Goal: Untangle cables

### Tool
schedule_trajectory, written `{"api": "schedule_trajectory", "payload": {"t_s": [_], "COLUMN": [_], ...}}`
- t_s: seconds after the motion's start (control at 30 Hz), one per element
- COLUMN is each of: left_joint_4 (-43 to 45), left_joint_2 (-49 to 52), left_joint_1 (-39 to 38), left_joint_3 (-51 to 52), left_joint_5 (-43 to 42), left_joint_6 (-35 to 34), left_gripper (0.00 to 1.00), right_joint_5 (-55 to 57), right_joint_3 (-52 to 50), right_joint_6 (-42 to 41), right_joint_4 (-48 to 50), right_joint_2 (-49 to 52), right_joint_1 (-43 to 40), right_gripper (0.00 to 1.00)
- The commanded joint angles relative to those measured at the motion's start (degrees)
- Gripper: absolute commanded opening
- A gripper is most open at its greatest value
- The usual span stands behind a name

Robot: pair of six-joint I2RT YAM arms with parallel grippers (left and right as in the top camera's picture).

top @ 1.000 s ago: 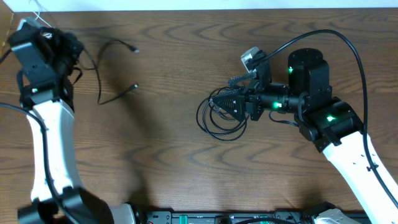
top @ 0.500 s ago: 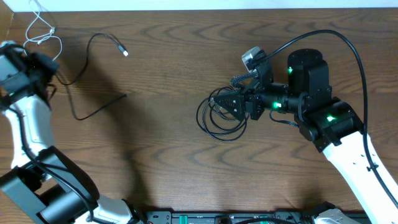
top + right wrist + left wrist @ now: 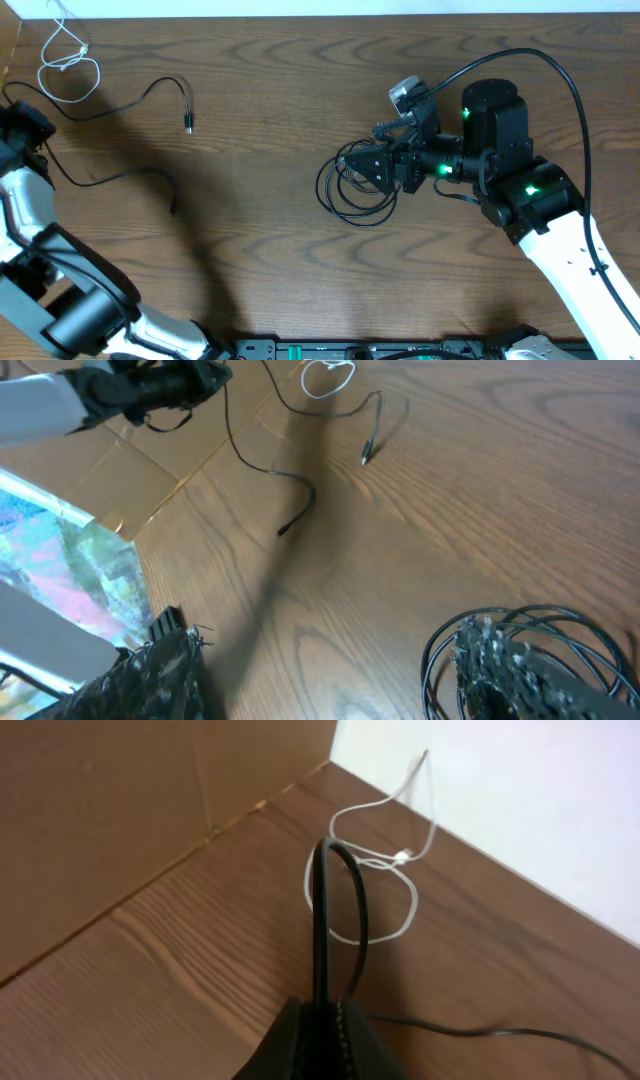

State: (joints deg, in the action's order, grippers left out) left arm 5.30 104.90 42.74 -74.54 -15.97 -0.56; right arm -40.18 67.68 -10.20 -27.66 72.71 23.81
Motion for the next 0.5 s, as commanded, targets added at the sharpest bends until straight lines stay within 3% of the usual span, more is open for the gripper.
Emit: {"api": "schedule_trajectory", "payload": {"t_s": [0.0,0.37,0.47], "left_joint_4": [2.38,16.26,17.62], "left_joint_2": [3.74,9.60,10.03], "left_joint_1": [0.37,3.61,5.07], "left_joint_3": [-0.70,-0.70,-0.70], "left_joint_5": [2.82,3.98,8.59], "left_joint_6": [3.54,3.54,3.56], "left_gripper": [0.08,0.08,0.08], "right_joint_5": [0.24,5.05,5.64], "right_joint_3": [0.13,0.13,0.13], "right_joint_6": [0.59,-2.45,-3.06], "right_joint_4": [-0.72,-3.23,-3.21], "right_joint_2": [0.35,0.37,0.39], "right_joint_1": [0.20,0.20,0.20], "right_gripper": [0.80,0.81,0.82]}}
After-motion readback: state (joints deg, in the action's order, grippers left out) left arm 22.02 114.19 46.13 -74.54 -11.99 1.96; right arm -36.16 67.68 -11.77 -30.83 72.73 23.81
